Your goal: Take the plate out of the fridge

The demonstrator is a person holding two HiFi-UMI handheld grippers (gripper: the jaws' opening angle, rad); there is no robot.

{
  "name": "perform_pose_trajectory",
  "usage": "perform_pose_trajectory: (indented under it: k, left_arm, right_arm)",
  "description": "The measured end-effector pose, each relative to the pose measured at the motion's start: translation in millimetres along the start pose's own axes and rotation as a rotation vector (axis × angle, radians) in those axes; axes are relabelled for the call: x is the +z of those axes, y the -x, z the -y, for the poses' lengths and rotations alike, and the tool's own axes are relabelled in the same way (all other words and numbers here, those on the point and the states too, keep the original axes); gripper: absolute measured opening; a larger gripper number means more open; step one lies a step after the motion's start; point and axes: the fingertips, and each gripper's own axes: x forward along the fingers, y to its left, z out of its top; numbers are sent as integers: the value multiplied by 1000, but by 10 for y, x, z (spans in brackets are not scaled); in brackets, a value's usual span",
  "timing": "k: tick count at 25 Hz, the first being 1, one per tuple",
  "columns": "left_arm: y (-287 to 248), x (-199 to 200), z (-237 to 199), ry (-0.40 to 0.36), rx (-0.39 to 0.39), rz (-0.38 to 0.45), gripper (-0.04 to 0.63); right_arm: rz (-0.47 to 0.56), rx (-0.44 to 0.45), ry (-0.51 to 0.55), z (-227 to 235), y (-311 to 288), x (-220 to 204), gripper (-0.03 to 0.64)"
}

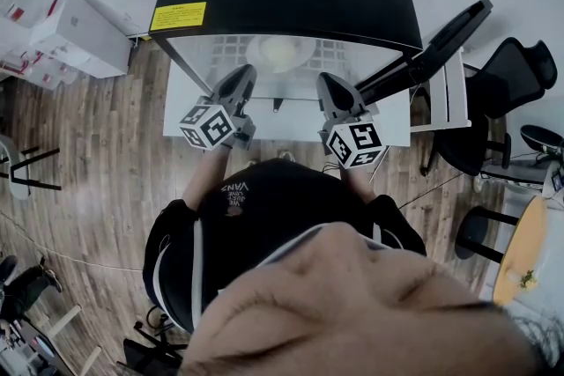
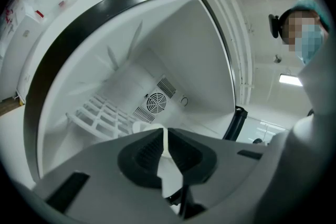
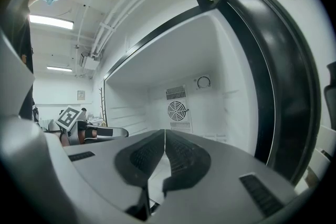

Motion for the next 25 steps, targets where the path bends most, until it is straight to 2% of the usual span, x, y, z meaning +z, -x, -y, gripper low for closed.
perform_pose_trajectory:
  k: [9,14,20,23,25]
  left_arm:
    - [-27,-147,-174,142,43,-30,20]
    - [-46,-189,-237,164,65,-52,20]
    - [-62,-231,-319,242,78,-51,23]
    - [-61,-241,-345,280,76,-47,51]
    - [-65,-227,-322,295,68,-45,109]
  right_arm:
    - [-7,18,-1,-26,-44,-14,12]
    - [-8,14,-2,-3,-54,-18,12]
    - [-11,16,-6,10,-84,-28,12]
    - [-12,19,-5,17,-99,-25,12]
    - [-13,21,-6,17,-105,-23,12]
